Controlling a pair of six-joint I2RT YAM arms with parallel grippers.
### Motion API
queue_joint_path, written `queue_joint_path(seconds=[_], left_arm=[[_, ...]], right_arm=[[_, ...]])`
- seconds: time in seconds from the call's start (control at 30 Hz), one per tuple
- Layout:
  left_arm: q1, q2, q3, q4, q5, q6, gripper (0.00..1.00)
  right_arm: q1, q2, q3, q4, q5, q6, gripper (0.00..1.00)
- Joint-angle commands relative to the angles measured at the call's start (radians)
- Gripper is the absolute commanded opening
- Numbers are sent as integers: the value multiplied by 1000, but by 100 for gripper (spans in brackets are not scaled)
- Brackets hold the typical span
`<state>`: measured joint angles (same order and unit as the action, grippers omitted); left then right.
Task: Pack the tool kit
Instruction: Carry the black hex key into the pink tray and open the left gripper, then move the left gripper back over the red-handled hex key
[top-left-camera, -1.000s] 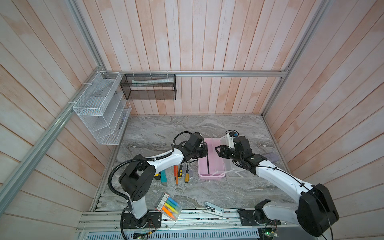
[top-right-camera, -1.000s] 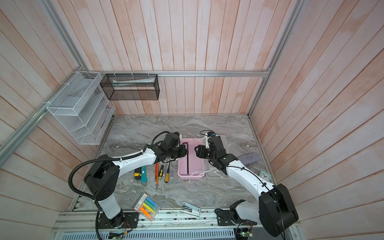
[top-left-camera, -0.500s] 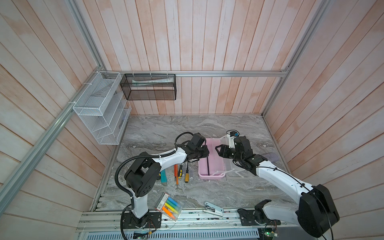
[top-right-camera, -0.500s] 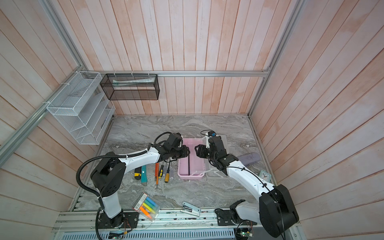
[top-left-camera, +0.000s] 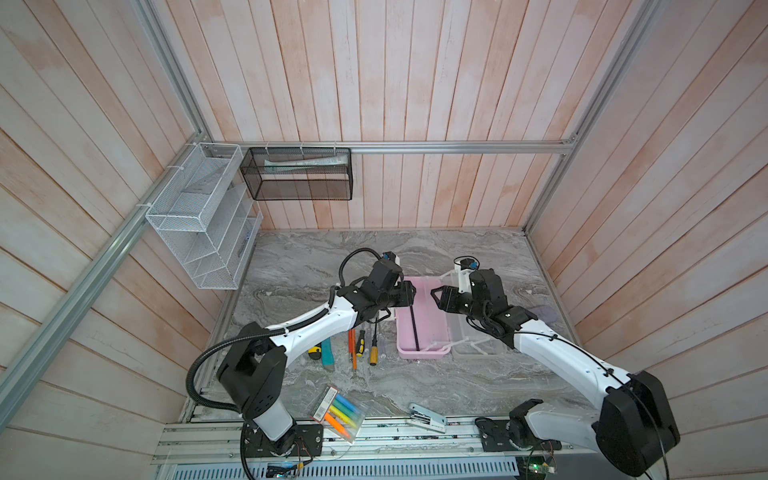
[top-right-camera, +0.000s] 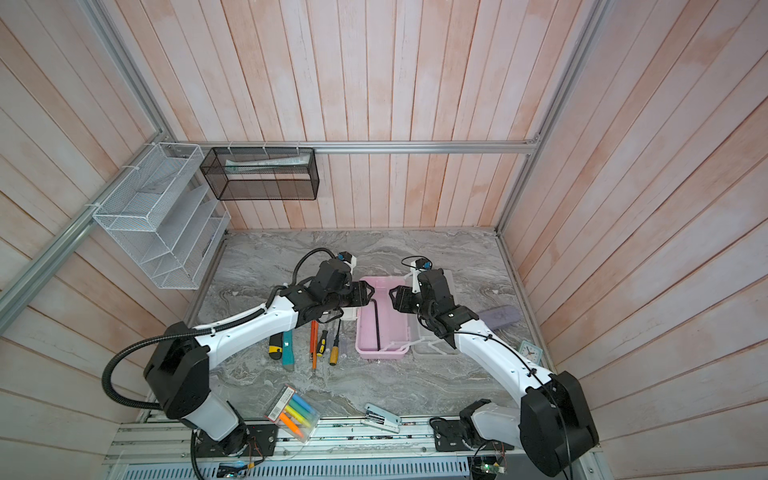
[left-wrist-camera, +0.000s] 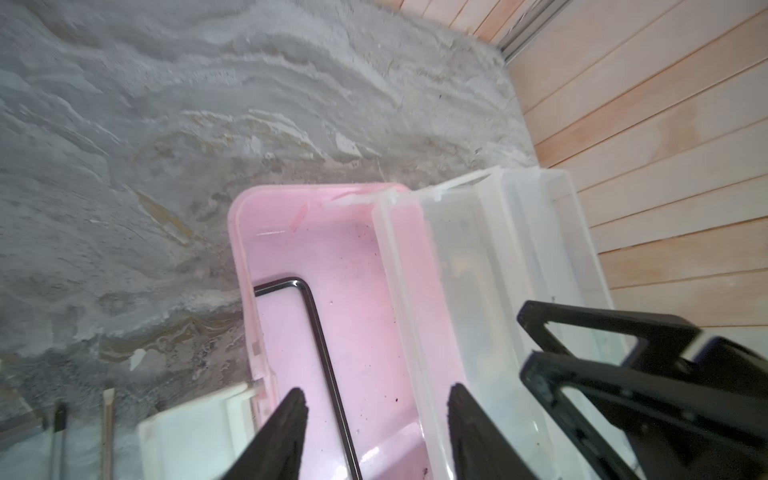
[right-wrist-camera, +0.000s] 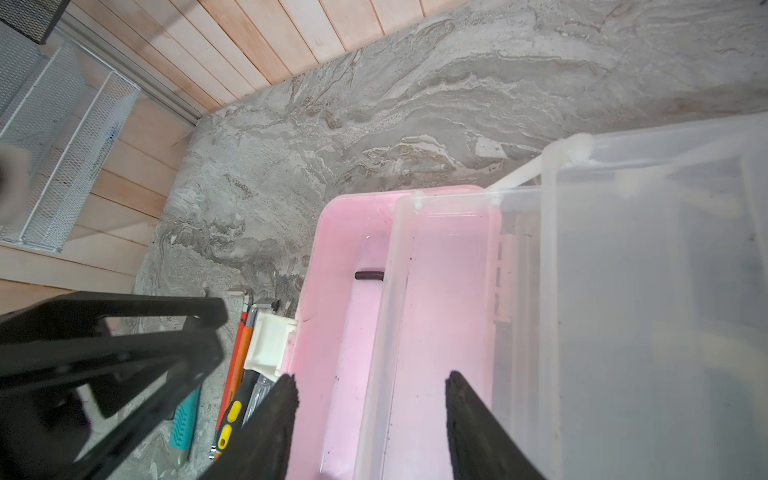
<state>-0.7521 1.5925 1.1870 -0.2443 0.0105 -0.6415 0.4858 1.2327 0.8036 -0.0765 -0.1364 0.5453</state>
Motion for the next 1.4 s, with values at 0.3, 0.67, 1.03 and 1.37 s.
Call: queue_joint_path(seconds=[0.3,0.67,1.03,1.37], left_arm=[[147,-290,-293,-153,-98,25,69],[210,-310,-415,-116,-51,-22,59],[236,-197,-459,-70,-66,-29,38],[277,-117,-490,-1,-58,-14,27]], right_arm=[[216,-11,95,-100,135,-11,58],[315,83,103,-63,134,26,56],[316,112,67,-19,147,32,56],[315,155,85,-15,144,41,55]])
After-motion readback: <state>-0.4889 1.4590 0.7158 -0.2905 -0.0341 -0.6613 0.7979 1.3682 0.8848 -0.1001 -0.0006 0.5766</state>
